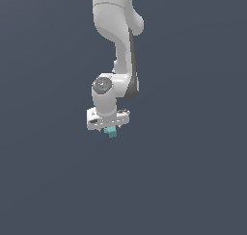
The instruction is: Pick up the object and move it to a goal position.
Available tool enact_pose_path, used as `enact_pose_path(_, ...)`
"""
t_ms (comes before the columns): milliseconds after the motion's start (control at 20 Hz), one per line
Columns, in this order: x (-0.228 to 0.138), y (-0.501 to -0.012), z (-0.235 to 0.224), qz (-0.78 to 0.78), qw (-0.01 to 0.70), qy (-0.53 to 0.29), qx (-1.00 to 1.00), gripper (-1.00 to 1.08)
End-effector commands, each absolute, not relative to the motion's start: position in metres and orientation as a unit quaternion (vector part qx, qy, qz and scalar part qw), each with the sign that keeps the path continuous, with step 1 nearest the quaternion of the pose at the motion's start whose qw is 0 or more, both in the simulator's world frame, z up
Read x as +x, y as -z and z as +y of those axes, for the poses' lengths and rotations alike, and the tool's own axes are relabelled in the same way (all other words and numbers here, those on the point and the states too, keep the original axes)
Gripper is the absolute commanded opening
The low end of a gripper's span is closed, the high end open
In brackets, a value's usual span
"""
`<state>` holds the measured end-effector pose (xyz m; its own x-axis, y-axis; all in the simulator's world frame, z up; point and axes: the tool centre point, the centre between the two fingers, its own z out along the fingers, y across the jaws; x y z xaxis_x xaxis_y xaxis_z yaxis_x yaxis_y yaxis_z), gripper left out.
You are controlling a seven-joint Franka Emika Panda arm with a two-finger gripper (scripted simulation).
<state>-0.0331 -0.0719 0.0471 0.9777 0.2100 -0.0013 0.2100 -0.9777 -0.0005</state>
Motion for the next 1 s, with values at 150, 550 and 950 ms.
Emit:
enact_pose_path(150, -0.032, -0.041, -0.072, -0.106, 0.000, 0.000, -0.994, -1.00)
enact_pose_path(550, -0.032, -0.041, -0.072, -0.106, 0.000, 0.000, -0.994, -1.00)
enact_pose_path(950, -0.029, -0.052, -0.077, -0.106, 0.000, 0.000, -0.994, -1.00)
